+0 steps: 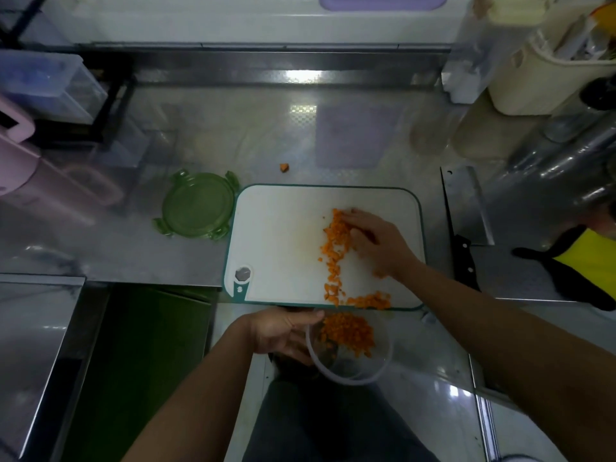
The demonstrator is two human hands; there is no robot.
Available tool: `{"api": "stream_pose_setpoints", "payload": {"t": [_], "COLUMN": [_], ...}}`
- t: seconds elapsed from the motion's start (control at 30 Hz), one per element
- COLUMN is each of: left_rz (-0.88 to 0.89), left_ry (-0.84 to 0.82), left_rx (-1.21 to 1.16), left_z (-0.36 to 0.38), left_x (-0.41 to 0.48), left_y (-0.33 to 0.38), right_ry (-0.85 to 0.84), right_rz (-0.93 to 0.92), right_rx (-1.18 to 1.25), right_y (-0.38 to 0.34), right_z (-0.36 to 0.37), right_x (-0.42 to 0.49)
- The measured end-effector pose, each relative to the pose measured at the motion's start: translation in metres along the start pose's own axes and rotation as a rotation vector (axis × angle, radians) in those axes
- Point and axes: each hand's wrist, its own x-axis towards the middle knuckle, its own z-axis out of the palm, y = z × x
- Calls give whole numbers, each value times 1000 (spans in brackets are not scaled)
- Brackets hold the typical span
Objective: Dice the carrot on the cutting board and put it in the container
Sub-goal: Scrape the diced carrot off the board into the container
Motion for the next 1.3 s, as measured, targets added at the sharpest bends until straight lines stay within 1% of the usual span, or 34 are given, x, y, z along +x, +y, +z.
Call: {"api": "stream_pose_setpoints", "payload": {"t": [0.17,0.33,0.5,0.67,0.73,0.77,0.83,0.87,0.97,1.07,1.2,1.3], "left_rz": [9,27,45,50,52,54,59,58,49,50,49,61], "left_ry": [16,27,67,77,76,72,56,46,49,63,63,65], "left_rx": [1,-7,-33,-33,-36,-40,-50,-53,-55,-56,-73,-88], "left_z": [2,6,12,14,15,15,13,13,12,13,15,12], "left_x": [0,-3,-3,-2,-1,0,1,2,4,5,4,0], "left_y": [-2,-4,-5,-6,-7,-7,-9,-10,-11,-12,-15,-19], "right_ry": [-18,-52,-87,-84,-59,-20,59,69,23,-77,-200,-213], "right_rz": [-51,-26,-38,-14,10,12,24,51,63,-25,-149,-195], "right_rx": [63,144,158,186,202,189,122,91,-60,-128,-80,-8], "right_y": [-4,-12,-18,-32,-33,-30,-18,-11,7,6,-11,-21], "right_z": [0,5,14,9,5,2,-4,-8,-8,8,31,37], "right_x": [-32,-64,-89,-88,-78,-73,-66,-66,-81,-106,-121,-117]}}
